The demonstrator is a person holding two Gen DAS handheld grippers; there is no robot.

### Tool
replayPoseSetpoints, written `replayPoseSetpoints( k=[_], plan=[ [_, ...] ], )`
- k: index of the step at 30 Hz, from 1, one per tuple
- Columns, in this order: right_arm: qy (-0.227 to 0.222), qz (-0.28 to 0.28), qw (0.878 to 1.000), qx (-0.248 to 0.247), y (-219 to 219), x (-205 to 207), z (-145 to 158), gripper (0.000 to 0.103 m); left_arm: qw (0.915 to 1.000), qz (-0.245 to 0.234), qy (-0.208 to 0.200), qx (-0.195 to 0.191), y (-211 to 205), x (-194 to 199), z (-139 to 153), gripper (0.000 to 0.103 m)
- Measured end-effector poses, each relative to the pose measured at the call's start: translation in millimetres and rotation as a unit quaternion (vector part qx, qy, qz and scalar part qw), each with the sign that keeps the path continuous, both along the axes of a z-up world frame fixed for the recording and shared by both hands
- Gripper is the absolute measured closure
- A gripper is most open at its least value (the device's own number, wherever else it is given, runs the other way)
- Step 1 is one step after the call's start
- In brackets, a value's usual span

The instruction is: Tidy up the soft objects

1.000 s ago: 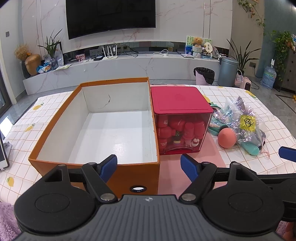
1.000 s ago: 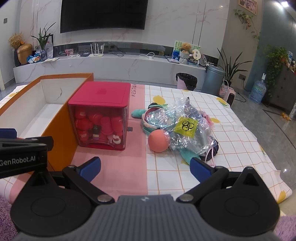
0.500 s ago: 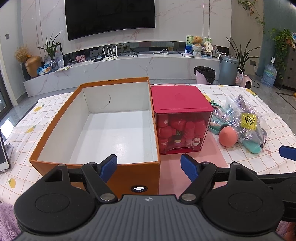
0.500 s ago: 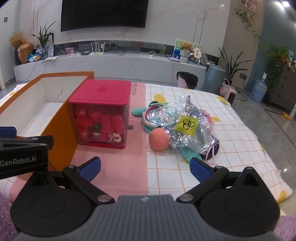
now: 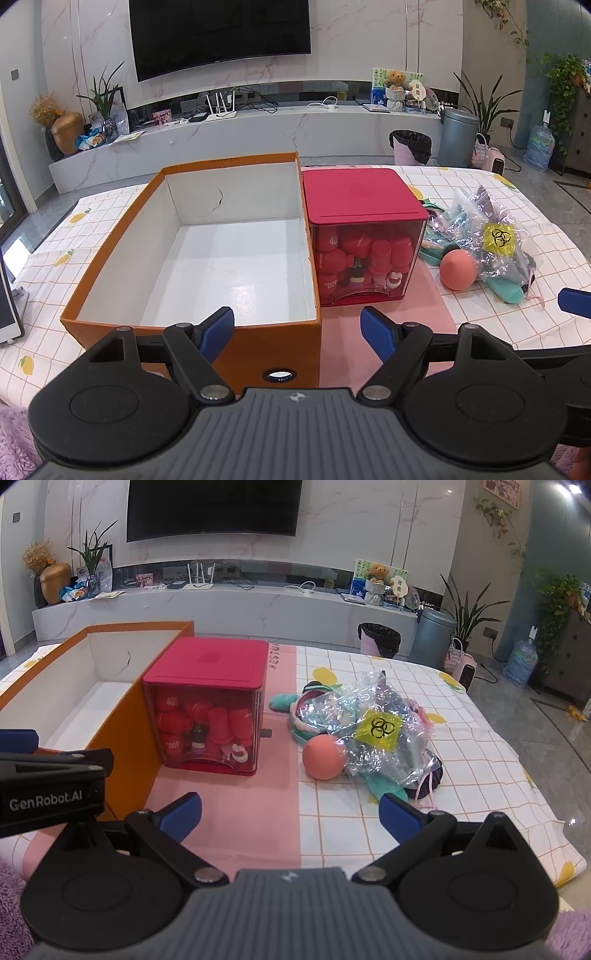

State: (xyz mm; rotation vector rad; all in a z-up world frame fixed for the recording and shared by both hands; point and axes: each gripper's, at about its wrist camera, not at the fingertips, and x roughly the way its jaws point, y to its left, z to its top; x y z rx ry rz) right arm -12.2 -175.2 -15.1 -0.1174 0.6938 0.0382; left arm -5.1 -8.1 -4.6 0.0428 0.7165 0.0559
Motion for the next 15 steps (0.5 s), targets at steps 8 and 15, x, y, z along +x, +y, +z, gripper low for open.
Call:
replayPoseSetpoints(
  k=[8, 15],
  plan=[
    [0.002, 0.001, 1.000, -0.003, 1.1, -0.5, -0.9, 0.003, 1.0000, 0.000, 0.000, 0.007, -1.5, 0.1, -1.0, 0.011],
    [0.001, 0.002, 1.000, -0.004, 1.8, -0.1, -1.2, 0.003, 1.0000, 0.000, 0.000, 0.008, -1.8, 0.2, -1.8, 0.011]
  ],
)
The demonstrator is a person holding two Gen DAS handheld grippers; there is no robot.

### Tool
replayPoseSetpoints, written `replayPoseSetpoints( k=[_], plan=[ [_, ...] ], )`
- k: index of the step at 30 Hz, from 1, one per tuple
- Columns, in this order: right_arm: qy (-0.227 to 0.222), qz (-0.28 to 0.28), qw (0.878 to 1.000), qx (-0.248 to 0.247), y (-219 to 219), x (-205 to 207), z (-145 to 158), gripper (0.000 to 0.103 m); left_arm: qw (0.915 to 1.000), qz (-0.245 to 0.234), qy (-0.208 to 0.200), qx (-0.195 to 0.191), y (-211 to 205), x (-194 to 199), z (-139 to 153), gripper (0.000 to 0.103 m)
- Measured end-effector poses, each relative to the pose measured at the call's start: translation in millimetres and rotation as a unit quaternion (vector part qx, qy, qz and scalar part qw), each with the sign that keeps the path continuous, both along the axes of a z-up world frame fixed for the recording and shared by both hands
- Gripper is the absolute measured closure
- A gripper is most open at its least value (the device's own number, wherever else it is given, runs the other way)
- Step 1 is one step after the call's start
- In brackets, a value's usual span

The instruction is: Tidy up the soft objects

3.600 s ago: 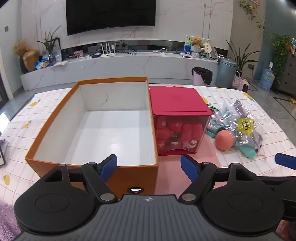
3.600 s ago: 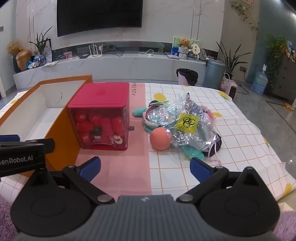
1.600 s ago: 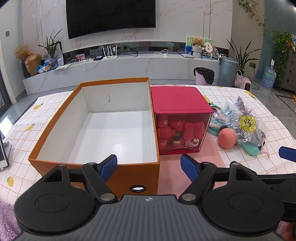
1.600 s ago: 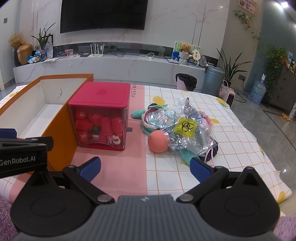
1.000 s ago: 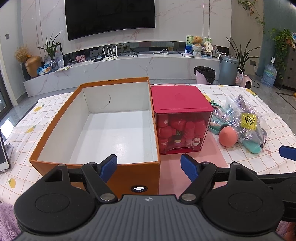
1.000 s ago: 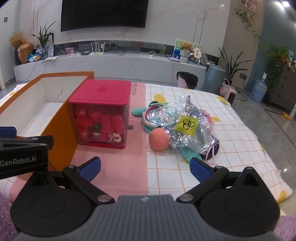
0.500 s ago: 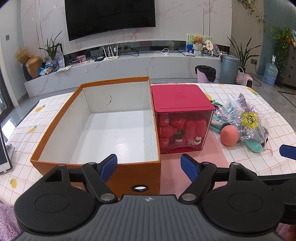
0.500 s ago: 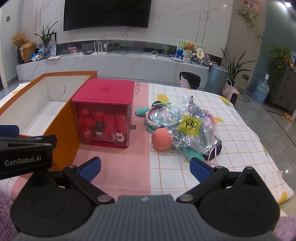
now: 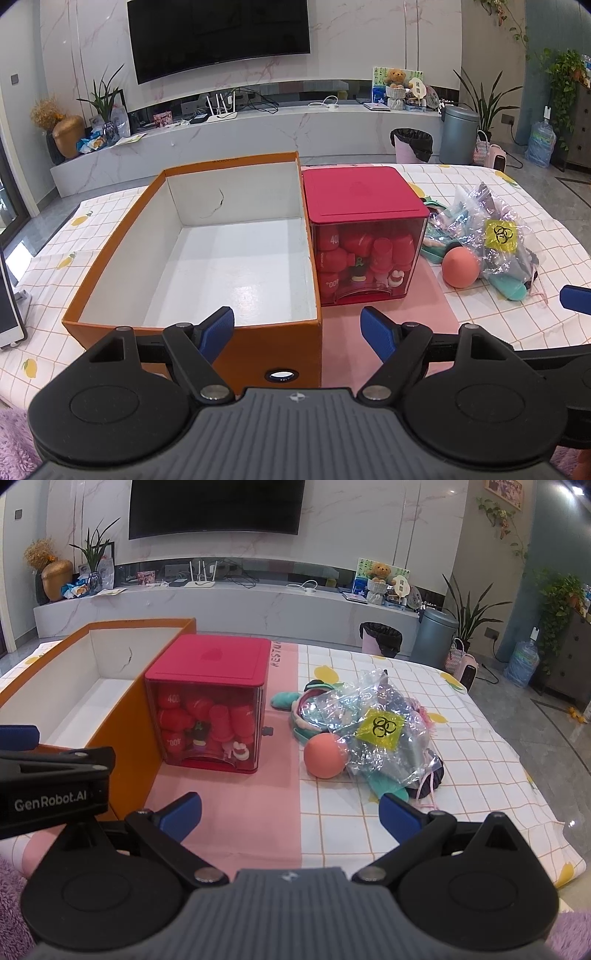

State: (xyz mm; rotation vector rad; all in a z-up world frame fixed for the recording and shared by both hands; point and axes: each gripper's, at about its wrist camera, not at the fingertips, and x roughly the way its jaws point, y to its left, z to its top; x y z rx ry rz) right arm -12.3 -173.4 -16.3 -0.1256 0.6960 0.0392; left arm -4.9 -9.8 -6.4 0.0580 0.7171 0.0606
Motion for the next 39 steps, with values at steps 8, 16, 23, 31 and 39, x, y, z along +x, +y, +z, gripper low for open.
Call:
replayPoseSetpoints(
  k=[8, 16, 23, 31, 39],
  plan=[
    [-0.003, -0.001, 1.000, -0.003, 1, -1, 0, 0.003, 1.0000, 0.000, 0.000, 0.000, 0, 0, 0, 0.011],
    [-0.013, -0.006, 1.000, 0.000, 0, -2, 5, 0.003, 0.9999, -0.001, 0.001, -0.010, 2, 2, 2, 0.011],
    [-0.026, -0.031, 0.999, -0.008, -11, 5, 17, 0.003, 1.0000, -0.007, -0.002, 0.002, -7, 9, 15, 0.011],
    [-0.036, -0.070, 0.995, -0.054, -47, 31, 37, 0.003, 0.9990, -0.037, -0.025, -0.001, -30, 21, 41, 0.011],
    [0.002, -0.069, 0.996, -0.051, -105, 84, 32, 0.003, 0.9941, -0.105, -0.023, 0.015, -69, 33, 36, 0.011]
  ],
)
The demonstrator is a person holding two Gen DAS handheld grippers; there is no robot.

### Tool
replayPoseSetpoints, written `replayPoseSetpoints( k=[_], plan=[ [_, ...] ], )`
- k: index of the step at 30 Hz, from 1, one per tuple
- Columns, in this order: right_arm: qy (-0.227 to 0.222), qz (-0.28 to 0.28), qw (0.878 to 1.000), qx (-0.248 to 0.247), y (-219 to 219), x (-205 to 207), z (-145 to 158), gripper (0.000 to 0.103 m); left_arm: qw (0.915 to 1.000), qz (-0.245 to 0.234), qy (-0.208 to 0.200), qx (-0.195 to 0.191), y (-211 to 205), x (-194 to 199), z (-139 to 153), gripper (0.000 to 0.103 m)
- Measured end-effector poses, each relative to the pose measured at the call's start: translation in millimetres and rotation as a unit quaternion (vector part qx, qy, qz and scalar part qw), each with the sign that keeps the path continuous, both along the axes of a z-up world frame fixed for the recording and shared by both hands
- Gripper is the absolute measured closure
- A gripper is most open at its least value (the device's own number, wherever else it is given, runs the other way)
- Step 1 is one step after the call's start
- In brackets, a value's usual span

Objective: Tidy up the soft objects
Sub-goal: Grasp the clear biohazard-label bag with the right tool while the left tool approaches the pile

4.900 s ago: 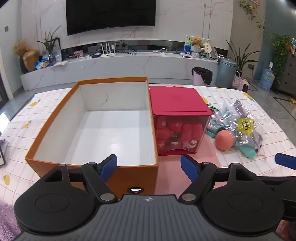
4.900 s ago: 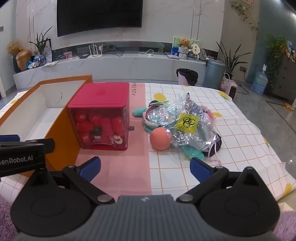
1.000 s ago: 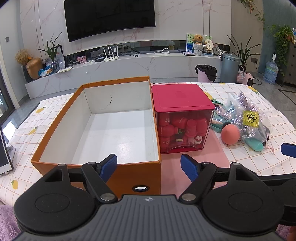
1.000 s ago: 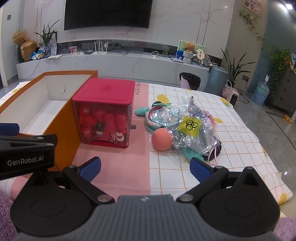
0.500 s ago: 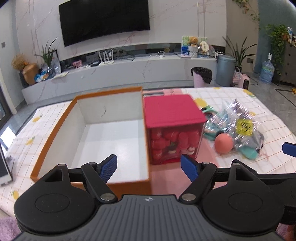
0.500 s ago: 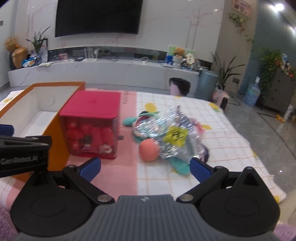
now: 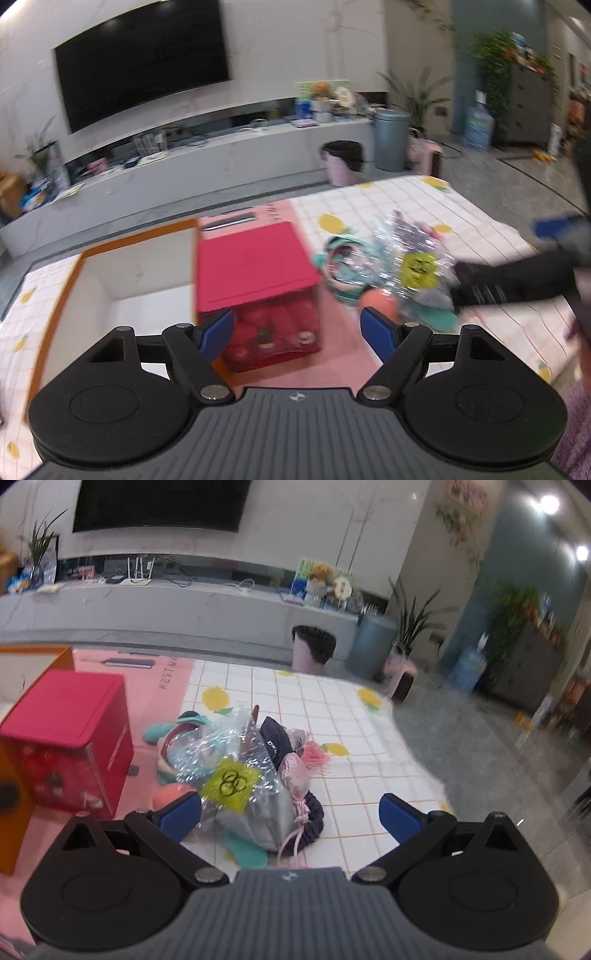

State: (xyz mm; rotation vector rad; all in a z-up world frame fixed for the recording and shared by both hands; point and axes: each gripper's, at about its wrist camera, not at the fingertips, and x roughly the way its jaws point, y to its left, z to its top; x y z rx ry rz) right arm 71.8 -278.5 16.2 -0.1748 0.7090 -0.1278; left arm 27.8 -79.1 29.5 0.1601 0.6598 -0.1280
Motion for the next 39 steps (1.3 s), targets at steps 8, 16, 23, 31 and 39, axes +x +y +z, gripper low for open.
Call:
replayPoseSetpoints(
  k=[8, 16, 23, 31, 39],
  plan=[
    [0.105, 0.059, 0.986, 0.114, -25, 70, -35, 0.023, 0.9956, -0.092, 0.010, 0.017, -41, -1, -34, 0.012],
    [0.136, 0.067, 0.986, 0.068, -20, 90, -63, 0.089, 0.9924, -0.118, 0.018, 0.030, -62, 8, -64, 0.012],
    [0.119, 0.056, 0.986, 0.100, -42, 76, -55, 0.102, 0.9902, -0.118, -0.039, 0.063, -70, 9, -84, 0.012],
    [0.115, 0.038, 0.987, 0.103, -64, 53, -53, 0.096, 0.9871, -0.128, -0.052, 0.082, -75, 12, -101, 0.012],
    [0.050, 0.068, 0.992, 0.094, -32, 66, -40, 0.002, 0.9929, -0.113, -0.007, 0.037, -54, 5, -105, 0.015]
  ],
)
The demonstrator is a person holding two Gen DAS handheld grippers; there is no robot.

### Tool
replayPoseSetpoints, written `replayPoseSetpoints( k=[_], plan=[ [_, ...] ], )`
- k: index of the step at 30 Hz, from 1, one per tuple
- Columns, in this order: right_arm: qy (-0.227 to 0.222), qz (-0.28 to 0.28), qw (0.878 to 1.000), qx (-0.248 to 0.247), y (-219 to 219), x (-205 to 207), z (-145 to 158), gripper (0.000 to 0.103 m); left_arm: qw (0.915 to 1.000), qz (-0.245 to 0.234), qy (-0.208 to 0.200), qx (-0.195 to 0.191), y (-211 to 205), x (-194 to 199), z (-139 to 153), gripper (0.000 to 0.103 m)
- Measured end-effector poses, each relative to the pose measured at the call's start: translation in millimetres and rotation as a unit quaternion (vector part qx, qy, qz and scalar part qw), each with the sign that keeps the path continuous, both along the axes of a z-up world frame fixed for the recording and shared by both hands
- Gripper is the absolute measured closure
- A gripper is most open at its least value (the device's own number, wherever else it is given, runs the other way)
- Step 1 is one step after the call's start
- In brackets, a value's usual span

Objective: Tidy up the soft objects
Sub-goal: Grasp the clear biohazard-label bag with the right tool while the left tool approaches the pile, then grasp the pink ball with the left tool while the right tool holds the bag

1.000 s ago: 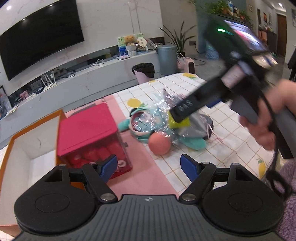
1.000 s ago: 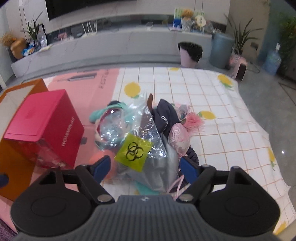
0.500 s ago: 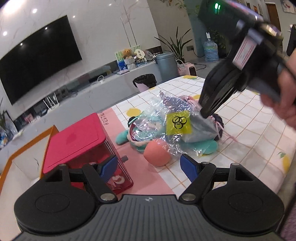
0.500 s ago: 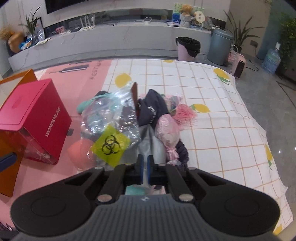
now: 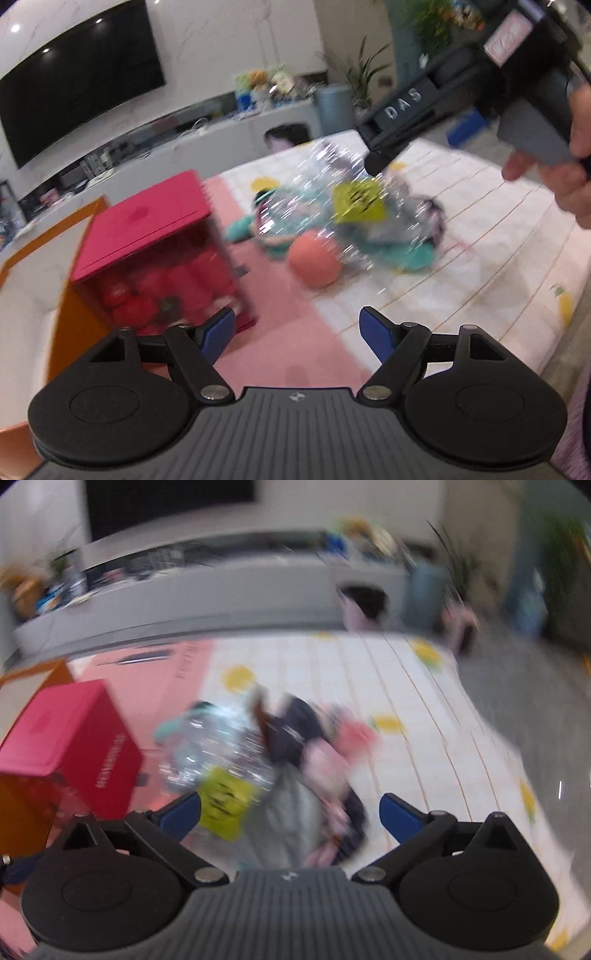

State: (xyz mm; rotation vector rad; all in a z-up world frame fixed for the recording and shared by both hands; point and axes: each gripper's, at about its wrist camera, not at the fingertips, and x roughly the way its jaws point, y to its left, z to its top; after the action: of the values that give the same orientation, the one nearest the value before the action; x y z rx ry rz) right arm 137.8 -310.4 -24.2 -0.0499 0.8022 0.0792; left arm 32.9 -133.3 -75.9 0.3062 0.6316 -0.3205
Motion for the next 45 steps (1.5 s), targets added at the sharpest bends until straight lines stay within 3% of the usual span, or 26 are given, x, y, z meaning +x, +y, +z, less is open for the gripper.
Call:
replayPoseSetpoints(
  k=[3, 7, 14, 15, 17, 20, 24, 28, 30, 33, 35, 40, 43, 45],
  plan=[
    [0.006, 0.065, 0.995, -0.073, 40, 3, -14, 0.002, 0.9997, 0.013, 0.004, 0.021, 7, -2, 3, 0.015],
    [0.016, 0.085, 0.976, -0.202, 77, 12, -46, 0.002, 0.9999, 0.016, 0.003, 0.003, 21, -8, 13, 0.015],
    [0.032, 0.076, 0.970, -0.231, 75, 19, -60, 0.005, 0.9993, 0.019, 0.022, -0.025, 27, -6, 18, 0.015],
    [0.034, 0.077, 0.970, -0.230, 72, 19, -60, 0.010, 0.9992, 0.019, 0.024, -0.027, 28, -5, 18, 0.015],
    [0.048, 0.076, 0.975, -0.205, 63, 19, -58, 0.041, 0.9981, 0.012, 0.040, -0.046, 31, -4, 17, 0.015],
    [0.066, 0.062, 0.984, -0.156, 50, 19, -52, 0.070, 0.9954, 0.008, 0.062, -0.073, 35, -2, 16, 0.015],
    [0.039, 0.054, 0.985, -0.157, 43, 0, -33, 0.074, 0.9957, 0.001, 0.056, -0.074, 35, -4, 15, 0.015],
    [-0.002, 0.020, 0.995, -0.102, 16, -25, -4, 0.074, 0.9947, -0.022, 0.039, -0.093, 34, -8, 16, 0.015],
    [-0.009, -0.006, 0.997, -0.073, 1, -27, 6, 0.070, 0.9947, -0.026, 0.032, -0.094, 29, -8, 14, 0.015],
    [0.031, -0.018, 0.999, -0.017, -18, -20, 0, 0.057, 0.9954, -0.031, 0.024, -0.087, 21, -5, 11, 0.015],
    [0.061, -0.022, 0.998, 0.003, -24, -15, -10, 0.057, 0.9958, -0.034, 0.024, -0.081, 16, -4, 9, 0.015],
    [0.081, -0.023, 0.996, -0.016, -23, -9, -23, 0.060, 0.9969, -0.027, 0.034, -0.067, 10, 0, 1, 0.015],
    [0.100, -0.031, 0.994, -0.012, -26, -2, -31, 0.091, 0.9973, -0.016, 0.032, -0.064, 8, 2, -3, 0.015],
    [0.096, -0.036, 0.994, -0.020, -30, -3, -30, 0.094, 0.9975, -0.018, 0.030, -0.062, 5, 2, -4, 0.015]
  ],
)
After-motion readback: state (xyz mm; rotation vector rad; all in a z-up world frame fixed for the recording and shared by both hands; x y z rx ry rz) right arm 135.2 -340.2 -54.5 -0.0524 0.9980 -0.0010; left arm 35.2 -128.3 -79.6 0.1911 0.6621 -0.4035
